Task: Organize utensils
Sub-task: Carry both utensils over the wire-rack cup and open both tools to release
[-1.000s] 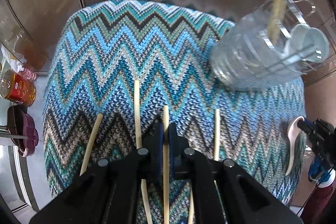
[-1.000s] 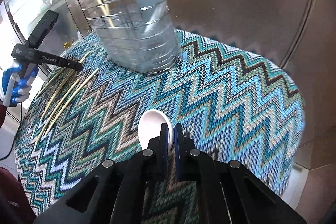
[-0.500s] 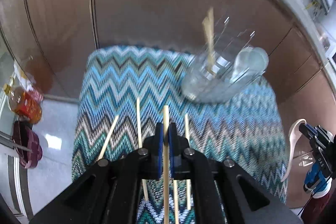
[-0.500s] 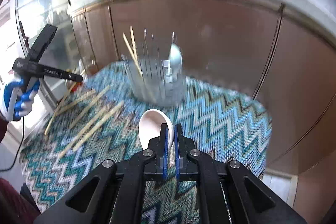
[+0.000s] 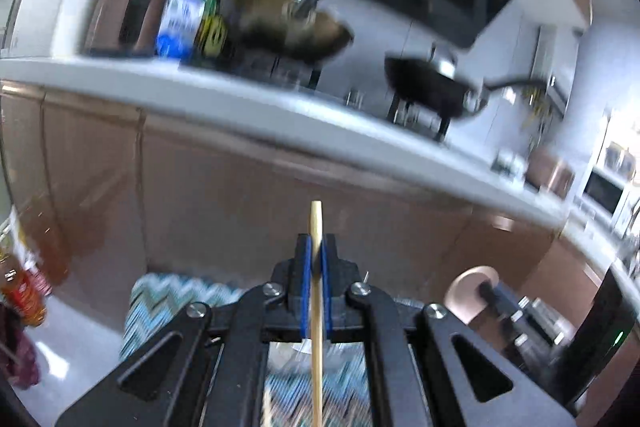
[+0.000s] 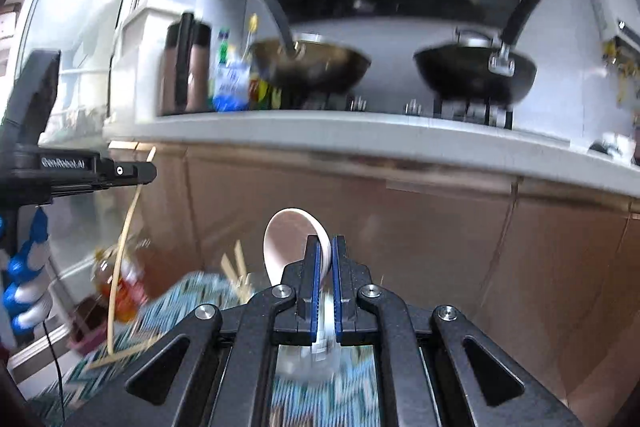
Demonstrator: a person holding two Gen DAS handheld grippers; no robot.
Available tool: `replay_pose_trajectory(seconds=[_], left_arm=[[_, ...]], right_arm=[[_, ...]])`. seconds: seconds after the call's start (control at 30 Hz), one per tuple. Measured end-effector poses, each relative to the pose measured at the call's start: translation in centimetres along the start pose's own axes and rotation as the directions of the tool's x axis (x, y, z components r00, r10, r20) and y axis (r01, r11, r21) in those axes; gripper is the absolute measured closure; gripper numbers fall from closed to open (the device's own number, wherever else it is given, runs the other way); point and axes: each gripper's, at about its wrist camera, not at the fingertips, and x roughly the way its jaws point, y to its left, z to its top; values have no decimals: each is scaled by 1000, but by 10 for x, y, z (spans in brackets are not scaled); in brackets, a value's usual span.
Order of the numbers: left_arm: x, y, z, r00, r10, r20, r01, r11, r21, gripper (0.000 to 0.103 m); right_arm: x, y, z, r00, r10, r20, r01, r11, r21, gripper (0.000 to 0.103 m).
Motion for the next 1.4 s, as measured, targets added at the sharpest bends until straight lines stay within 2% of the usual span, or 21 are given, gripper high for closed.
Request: replay_pose_trajectory(seconds=[0.13, 0.27, 0.53, 0.73, 0.87, 0.9, 1.0, 1.07, 1.2, 1.27, 1.4], left_arm=[[17, -14, 16, 989, 3, 149, -1, 1000, -15, 99], [49, -21, 13, 976, 39, 214, -36, 999, -20, 98], [94, -18, -19, 950, 110, 292, -106, 994, -29, 98], [111, -9, -48, 942, 159, 297, -161, 987, -16, 98], [106, -6, -56, 942, 167, 291, -173, 985, -6, 97], [104, -6, -56, 943, 170, 287, -178, 984, 0, 96], [93, -6, -52, 947, 169, 274, -180, 984, 14, 86], [81, -5, -48, 944, 177, 277, -189, 982, 16, 79], [51, -9, -38, 939, 186, 291, -205, 978, 36, 75], [32, -13, -33, 934, 195, 298, -222, 973, 57, 69], [-11, -23, -22, 920, 210, 331, -259, 959, 112, 64]], right_arm=[[25, 5, 8, 996, -37, 87, 38, 999, -9, 98], [55, 9, 4, 990, -61, 129, 64, 998, -25, 98], [104, -2, -30, 986, -112, 125, 111, 994, 8, 97], [111, 3, -55, 991, -86, 100, 87, 996, -5, 96], [100, 10, -63, 991, -85, 101, 89, 995, -34, 92], [96, 9, -63, 991, -90, 102, 94, 995, -33, 88], [81, 5, -59, 988, -101, 116, 104, 994, -25, 72], [72, 3, -55, 987, -108, 123, 111, 994, -18, 70], [49, 1, -40, 983, -125, 135, 128, 992, -10, 68], [38, 2, -33, 983, -125, 137, 126, 992, -3, 68], [3, 6, -17, 978, -130, 165, 130, 991, 8, 62]])
